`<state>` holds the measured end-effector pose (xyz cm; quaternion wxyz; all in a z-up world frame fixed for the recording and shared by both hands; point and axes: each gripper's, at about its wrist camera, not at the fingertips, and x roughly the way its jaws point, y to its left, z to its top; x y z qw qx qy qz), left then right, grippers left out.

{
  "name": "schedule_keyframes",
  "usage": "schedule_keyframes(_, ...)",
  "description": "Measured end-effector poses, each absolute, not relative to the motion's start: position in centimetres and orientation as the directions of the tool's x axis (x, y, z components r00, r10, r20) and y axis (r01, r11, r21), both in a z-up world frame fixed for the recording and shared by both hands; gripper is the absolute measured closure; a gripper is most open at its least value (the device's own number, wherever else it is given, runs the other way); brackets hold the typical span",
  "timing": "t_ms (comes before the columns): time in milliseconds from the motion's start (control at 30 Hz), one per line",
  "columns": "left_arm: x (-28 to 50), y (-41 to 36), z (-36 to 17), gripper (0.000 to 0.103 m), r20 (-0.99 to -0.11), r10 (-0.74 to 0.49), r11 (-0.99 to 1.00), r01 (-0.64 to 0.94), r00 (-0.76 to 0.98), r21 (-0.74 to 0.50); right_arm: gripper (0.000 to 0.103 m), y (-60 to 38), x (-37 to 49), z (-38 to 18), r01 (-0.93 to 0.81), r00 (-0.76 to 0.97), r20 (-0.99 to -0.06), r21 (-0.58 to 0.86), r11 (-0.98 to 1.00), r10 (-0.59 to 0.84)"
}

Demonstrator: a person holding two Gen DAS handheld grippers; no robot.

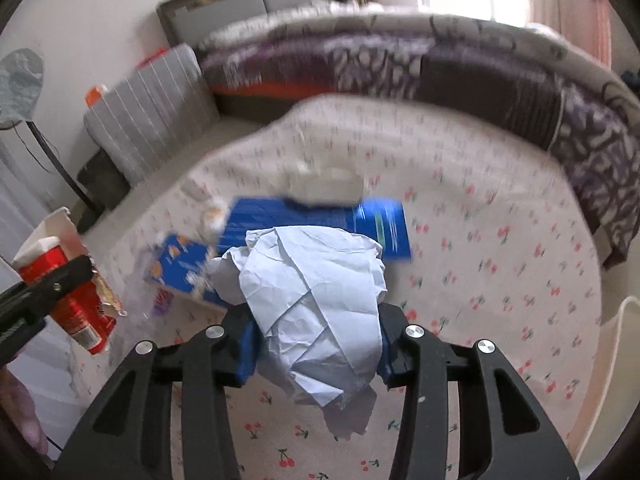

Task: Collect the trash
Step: 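Lift the crumpled paper with right tool and carry it toward the white bin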

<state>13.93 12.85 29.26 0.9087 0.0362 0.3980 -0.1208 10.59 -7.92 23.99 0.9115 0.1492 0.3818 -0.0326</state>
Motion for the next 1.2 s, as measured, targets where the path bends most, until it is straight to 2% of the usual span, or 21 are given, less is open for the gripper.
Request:
schedule_keyframes(200,13.0,11.7,30.8,0.071,-0.673,-0.17,0.972,0.234,0.719,0.005,0.059,-8.2,8.5,27.3,0.151,0.8,-0.6,0.229,0.962,0.017)
schedule_keyframes(333,12.7,10.9,31.2,0.071,-0.661,-0.178,0.971,0.24,0.729,0.003,0.059,-8.4,7.5,28.3,0.153,0.823,-0.569,0.204,0.967,-0.01)
schedule_keyframes(1200,10.3,3.9,32.1,0.071,-0.639,-0.293,0.938,0.344,0.711,-0.047,0.058,-13.8,2.9,29.8,0.251,0.815,-0.57,0.19,0.949,-0.102)
